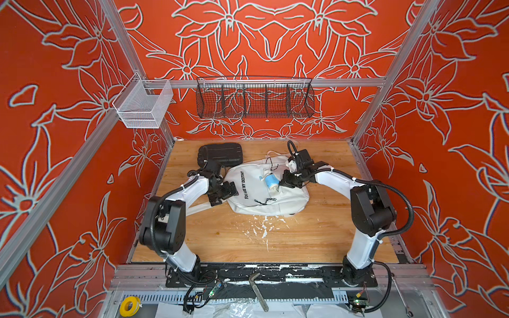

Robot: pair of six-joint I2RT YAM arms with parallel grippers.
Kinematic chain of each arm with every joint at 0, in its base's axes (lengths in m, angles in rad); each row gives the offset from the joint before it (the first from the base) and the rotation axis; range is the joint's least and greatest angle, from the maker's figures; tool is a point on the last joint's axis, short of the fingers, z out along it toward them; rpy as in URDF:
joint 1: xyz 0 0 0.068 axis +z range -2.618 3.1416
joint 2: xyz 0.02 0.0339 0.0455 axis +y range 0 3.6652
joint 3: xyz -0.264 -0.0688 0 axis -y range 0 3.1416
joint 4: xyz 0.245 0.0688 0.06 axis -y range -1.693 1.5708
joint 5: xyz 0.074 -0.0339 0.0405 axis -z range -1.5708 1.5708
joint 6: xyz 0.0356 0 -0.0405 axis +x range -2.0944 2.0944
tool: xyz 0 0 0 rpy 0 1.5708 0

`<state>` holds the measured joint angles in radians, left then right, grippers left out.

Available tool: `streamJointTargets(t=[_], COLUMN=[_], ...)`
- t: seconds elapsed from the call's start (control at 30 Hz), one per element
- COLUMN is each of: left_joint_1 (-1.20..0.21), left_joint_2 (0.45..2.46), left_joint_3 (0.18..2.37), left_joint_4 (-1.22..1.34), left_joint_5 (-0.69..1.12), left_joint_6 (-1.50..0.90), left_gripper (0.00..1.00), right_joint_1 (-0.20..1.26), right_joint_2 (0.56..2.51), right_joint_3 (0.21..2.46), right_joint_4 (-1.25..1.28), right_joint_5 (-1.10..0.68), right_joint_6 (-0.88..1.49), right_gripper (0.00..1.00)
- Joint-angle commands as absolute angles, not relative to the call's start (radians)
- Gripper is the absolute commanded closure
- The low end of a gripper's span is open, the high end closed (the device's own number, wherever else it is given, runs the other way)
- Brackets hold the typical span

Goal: Pack books, pencil case, and school supplies into a backpack
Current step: Pick up the student bag from the center of the table.

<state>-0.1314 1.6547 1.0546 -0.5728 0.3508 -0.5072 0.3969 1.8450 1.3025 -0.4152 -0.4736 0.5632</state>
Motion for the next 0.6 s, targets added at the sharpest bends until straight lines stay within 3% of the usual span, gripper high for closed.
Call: streamJointTargets(t=[0.0, 0.07, 0.13, 0.4, 0.57], left_joint_1=[-0.131, -0.129, -0.129, -0.136, -0.244], left_joint_2=[1.673, 1.707, 1.713, 1.370, 1.379], left_joint_3=[1.087, 1.112, 1.147, 1.343, 1.462], left_joint_4=[-0.436, -0.412, -0.422, -0.565, -0.645], left_joint_5=[0.422, 0.479, 0.517, 0.511, 0.591], left_joint_6=[-0.508, -0.501, -0.496, -0.512, -0.475], left_gripper=[0.28, 0.72, 1.00, 1.00, 1.00], right_joint_1=[0.414, 0.414, 0.414, 0.408, 0.411], right_joint_2=[1.819, 1.808, 1.796, 1.693, 1.629], right_joint_3=[1.336, 1.329, 1.330, 1.320, 1.257], right_joint_4=[-0.424, -0.397, -0.387, -0.496, -0.434], right_joint_5=[-0.513, -0.530, -0.534, -0.357, -0.355], right_joint_6=[0.565, 0.579, 0.592, 0.534, 0.493], right_gripper=[1.00, 1.00, 1.00, 0.99, 0.85])
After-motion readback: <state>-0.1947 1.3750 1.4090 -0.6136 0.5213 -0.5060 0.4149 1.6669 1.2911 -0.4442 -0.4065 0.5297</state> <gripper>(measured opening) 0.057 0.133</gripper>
